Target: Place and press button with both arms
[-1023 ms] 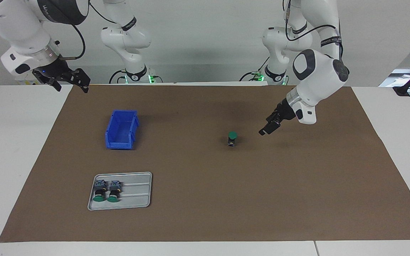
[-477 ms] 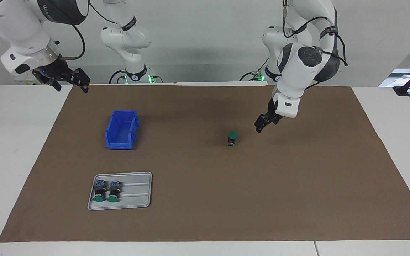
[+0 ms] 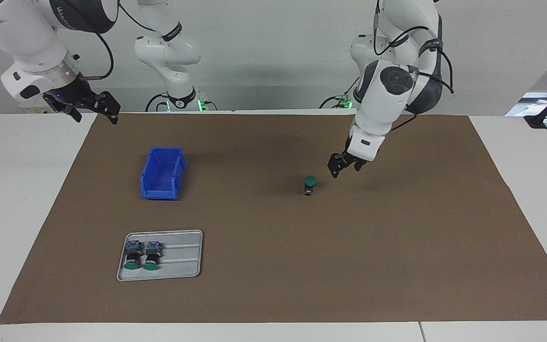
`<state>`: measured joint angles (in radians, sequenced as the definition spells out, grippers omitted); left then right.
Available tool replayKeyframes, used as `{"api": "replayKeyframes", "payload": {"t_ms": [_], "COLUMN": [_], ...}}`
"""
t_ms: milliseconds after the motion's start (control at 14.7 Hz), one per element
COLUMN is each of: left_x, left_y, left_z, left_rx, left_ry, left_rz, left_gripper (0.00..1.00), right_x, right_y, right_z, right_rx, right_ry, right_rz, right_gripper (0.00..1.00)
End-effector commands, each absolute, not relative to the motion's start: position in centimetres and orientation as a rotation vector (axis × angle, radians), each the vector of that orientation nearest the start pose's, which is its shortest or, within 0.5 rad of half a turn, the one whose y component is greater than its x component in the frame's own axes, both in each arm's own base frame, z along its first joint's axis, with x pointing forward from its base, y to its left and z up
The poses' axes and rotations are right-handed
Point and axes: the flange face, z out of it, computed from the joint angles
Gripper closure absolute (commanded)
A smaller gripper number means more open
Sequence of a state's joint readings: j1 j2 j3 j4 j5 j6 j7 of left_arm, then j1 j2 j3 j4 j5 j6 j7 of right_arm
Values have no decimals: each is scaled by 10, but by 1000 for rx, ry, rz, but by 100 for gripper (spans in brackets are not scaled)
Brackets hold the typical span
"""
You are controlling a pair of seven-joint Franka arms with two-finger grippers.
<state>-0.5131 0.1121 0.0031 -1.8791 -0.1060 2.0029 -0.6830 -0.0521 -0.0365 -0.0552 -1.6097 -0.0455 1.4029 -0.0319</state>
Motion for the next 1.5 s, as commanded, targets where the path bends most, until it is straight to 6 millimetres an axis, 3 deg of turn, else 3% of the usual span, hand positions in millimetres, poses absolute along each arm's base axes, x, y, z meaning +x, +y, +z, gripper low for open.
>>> {"api": "replayKeyframes", "payload": {"t_ms": [0, 68, 273, 545, 818, 1432], "left_x": [511, 510, 500, 501, 497, 486], "left_y": [-321, -331, -356, -358, -359, -365], "left_z": [447, 441, 430, 410, 394, 379], "left_rx": [-3179, -3172, -3158, -3144, -3149, -3169], "left_ry": [-263, -240, -234, -233, -234, -221], "left_rz": [128, 142, 146, 164, 151, 121], "left_gripper": [79, 86, 91, 100, 100, 100], "right_x": [516, 516, 515, 516, 515, 516], "right_y": [-63, -63, -63, -63, -63, -63], "right_z": [615, 615, 616, 615, 616, 615], "right_rx": [-3162, -3162, -3163, -3162, -3163, -3162], "right_ry": [94, 94, 94, 94, 94, 94], "right_rz": [273, 273, 271, 273, 271, 273], "right_gripper": [1, 1, 1, 1, 1, 1]}}
